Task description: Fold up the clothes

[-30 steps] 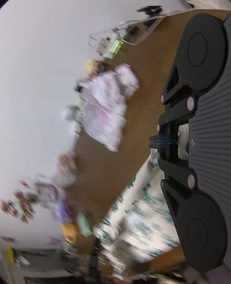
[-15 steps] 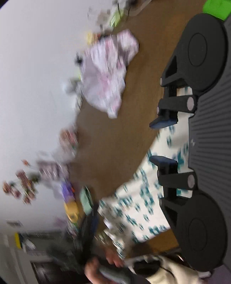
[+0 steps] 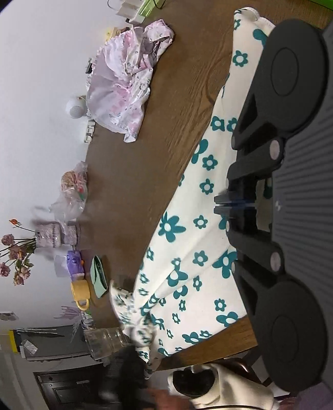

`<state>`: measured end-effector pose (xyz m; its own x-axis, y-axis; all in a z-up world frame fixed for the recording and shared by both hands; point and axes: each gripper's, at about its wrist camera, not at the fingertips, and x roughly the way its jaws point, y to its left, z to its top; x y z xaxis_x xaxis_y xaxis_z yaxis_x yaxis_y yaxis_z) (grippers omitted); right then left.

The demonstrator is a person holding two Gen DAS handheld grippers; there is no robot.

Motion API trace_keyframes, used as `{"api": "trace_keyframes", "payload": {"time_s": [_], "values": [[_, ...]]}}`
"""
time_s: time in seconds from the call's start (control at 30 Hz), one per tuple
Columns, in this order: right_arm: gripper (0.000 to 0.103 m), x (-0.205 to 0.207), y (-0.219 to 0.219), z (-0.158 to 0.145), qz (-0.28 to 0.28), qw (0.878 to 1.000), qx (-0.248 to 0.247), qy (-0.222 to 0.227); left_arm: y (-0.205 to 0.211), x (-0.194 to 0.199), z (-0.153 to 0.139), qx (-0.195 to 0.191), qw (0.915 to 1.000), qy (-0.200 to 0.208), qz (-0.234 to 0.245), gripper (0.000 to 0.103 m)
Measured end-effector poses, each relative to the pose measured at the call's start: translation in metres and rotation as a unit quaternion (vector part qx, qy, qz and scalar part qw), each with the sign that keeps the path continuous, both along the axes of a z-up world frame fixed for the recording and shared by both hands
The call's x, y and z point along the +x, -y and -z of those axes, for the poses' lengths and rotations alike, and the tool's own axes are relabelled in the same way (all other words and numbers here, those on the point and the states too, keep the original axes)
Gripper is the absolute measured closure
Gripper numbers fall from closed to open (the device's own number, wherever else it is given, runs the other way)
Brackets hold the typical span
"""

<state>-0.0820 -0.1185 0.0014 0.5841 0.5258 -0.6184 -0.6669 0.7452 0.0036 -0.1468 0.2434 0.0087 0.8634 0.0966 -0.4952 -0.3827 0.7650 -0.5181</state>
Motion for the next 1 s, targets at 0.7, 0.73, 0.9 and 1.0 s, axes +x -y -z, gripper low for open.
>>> {"api": "trace_keyframes", "payload": {"time_s": [0.7,0.73,0.9,1.0], "values": [[0.101,0.010,-0.083,-0.002,-0.067,0.997,-0.015,0.020,-0.003,0.164,-0.045,0.134,0.9533,-0.215,0.165,0.099],[0.102,0.007,-0.082,-0.003,-0.059,0.998,-0.018,0.032,-0.009,0.156,-0.048,0.122,0.9623,-0.198,0.141,0.099],[0.102,-0.019,-0.064,-0.028,-0.040,0.995,-0.002,0.091,-0.020,0.080,-0.061,0.044,0.9959,-0.078,0.014,0.099],[0.102,-0.038,-0.068,-0.035,-0.048,0.992,-0.019,0.115,-0.016,0.036,-0.052,0.000,0.9967,-0.027,-0.077,0.098]]}}
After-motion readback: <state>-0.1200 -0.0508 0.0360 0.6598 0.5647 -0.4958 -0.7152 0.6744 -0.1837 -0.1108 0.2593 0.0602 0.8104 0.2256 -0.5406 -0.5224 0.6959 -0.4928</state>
